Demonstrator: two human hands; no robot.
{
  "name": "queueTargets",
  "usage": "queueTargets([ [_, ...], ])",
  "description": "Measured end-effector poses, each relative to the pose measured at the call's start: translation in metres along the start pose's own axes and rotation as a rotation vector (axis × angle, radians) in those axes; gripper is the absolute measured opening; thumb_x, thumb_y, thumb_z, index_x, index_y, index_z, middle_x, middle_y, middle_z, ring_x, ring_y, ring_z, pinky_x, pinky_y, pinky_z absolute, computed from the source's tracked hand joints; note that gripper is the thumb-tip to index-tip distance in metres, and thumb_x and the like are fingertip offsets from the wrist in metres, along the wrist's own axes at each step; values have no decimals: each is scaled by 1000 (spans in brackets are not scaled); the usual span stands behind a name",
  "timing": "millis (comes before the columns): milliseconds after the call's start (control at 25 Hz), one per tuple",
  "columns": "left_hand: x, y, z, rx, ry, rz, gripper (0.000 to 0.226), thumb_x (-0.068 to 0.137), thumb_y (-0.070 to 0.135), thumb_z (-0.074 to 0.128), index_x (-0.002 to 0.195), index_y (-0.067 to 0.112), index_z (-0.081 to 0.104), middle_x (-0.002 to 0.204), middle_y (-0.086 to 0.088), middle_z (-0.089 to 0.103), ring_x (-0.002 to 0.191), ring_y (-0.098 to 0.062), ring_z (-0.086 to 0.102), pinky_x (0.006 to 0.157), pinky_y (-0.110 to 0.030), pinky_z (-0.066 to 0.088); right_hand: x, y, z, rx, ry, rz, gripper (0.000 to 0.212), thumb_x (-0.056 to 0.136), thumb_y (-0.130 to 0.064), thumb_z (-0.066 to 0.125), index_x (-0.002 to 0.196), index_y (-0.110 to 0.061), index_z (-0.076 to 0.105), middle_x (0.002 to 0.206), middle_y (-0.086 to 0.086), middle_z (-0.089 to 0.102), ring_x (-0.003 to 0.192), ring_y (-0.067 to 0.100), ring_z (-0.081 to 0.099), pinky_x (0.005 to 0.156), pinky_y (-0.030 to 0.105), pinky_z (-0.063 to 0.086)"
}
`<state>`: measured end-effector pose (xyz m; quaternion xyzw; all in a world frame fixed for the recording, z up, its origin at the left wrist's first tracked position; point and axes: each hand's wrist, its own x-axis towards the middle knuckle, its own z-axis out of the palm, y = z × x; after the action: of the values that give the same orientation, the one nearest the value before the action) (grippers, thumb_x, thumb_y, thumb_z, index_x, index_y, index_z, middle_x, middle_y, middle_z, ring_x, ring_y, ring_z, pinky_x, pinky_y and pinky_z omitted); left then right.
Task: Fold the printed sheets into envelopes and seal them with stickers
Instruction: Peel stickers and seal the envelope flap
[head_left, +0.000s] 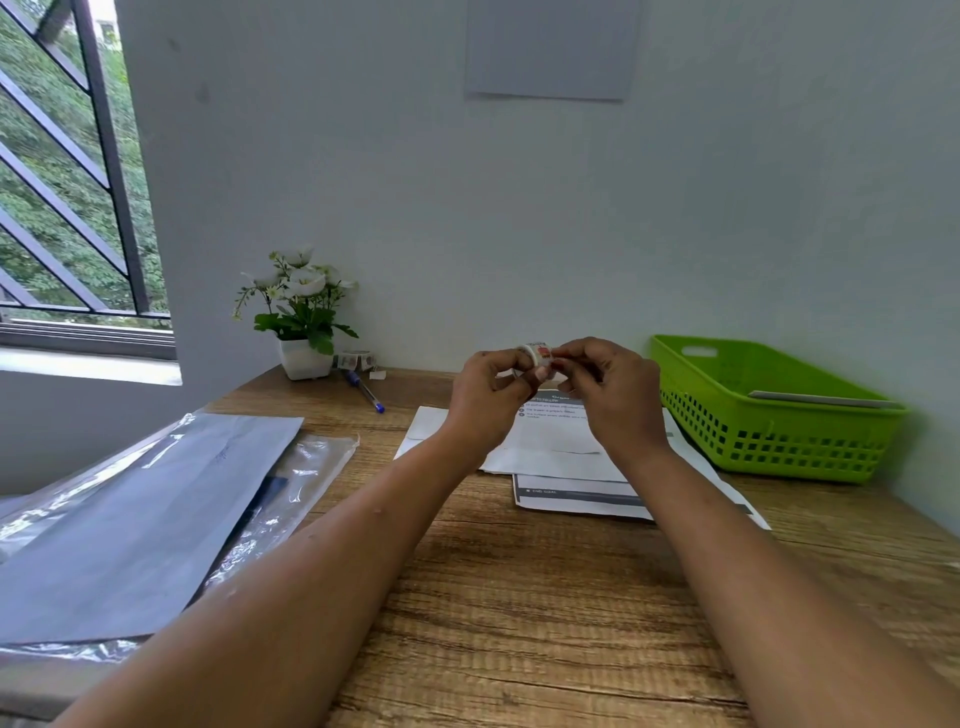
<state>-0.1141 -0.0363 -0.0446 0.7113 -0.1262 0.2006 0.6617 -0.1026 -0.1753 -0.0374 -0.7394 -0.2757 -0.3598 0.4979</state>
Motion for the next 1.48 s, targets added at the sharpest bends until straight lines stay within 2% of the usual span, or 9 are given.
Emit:
queueTargets([
  [200, -3, 5, -3, -2, -52, 15, 11, 88, 15, 65, 79, 10, 66, 111, -15, 63, 85, -14, 65, 83, -26, 55, 3, 5, -4, -310, -63, -114, 10, 92, -19, 58, 93, -12, 65, 80, 4, 71, 68, 22, 66, 64, 39, 55],
  [400, -1, 4, -4, 55, -60, 21, 21, 87, 20, 67, 68, 29, 65, 115, -18, 60, 97, -28, 66, 88, -37, 56, 3, 1, -8, -657, -112, -175, 19, 97, -34, 45, 101, -19, 57, 86, 1, 70, 71, 27, 64, 56, 32, 46],
  [520, -1, 5, -3, 74, -50, 4, 17, 87, 22, 66, 71, 28, 65, 114, -13, 62, 96, -26, 65, 87, -35, 56, 2, -3, -10, -747, -107, -227, 22, 98, -34, 43, 101, -17, 57, 82, 1, 69, 66, 28, 63, 52, 29, 40],
  [640, -1, 6, -3, 86, -52, -9, 18, 88, 21, 66, 71, 27, 65, 108, -10, 64, 93, -24, 64, 83, -33, 56, 3, -5, -11, -740, -177, -205, 22, 99, -33, 41, 104, -16, 55, 87, 3, 68, 71, 30, 63, 55, 29, 37],
  [800, 0, 6, -9, 90, -117, -16, 8, 88, 19, 65, 80, 18, 67, 104, -7, 65, 89, -18, 63, 82, -29, 55, 4, -6, -11, -699, -326, -161, 22, 101, -29, 35, 108, -13, 47, 93, 8, 65, 77, 34, 60, 61, 36, 42],
  [960, 3, 4, -13, 72, -139, -17, 17, 88, 14, 65, 72, 17, 61, 107, -13, 64, 93, -24, 64, 87, -34, 55, 5, -8, -10, -798, -393, -188, 17, 101, -23, 31, 107, -10, 42, 89, 12, 64, 70, 36, 57, 57, 35, 37],
  [1240, 5, 2, -11, 125, -140, -22, 21, 91, 12, 62, 71, 19, 59, 110, -11, 61, 90, -19, 62, 78, -26, 55, 2, -11, -8, -700, -465, -121, 14, 101, -22, 29, 98, -9, 36, 75, 9, 53, 60, 31, 48, 52, 33, 29],
  [1360, 5, 0, -9, 127, -134, -31, 20, 91, 13, 61, 72, 18, 59, 114, -12, 62, 97, -22, 63, 78, -26, 55, 2, -8, -7, -622, -465, -86, 17, 101, -23, 30, 98, -8, 37, 77, 14, 59, 63, 33, 56, 51, 37, 36],
  [1480, 5, -1, -9, 123, -119, -48, 19, 91, 14, 61, 73, 18, 58, 114, -12, 61, 101, -24, 62, 81, -29, 56, 1, -2, -8, -513, -446, -42, 16, 101, -25, 29, 99, -11, 37, 79, 14, 61, 68, 32, 62, 61, 46, 49],
])
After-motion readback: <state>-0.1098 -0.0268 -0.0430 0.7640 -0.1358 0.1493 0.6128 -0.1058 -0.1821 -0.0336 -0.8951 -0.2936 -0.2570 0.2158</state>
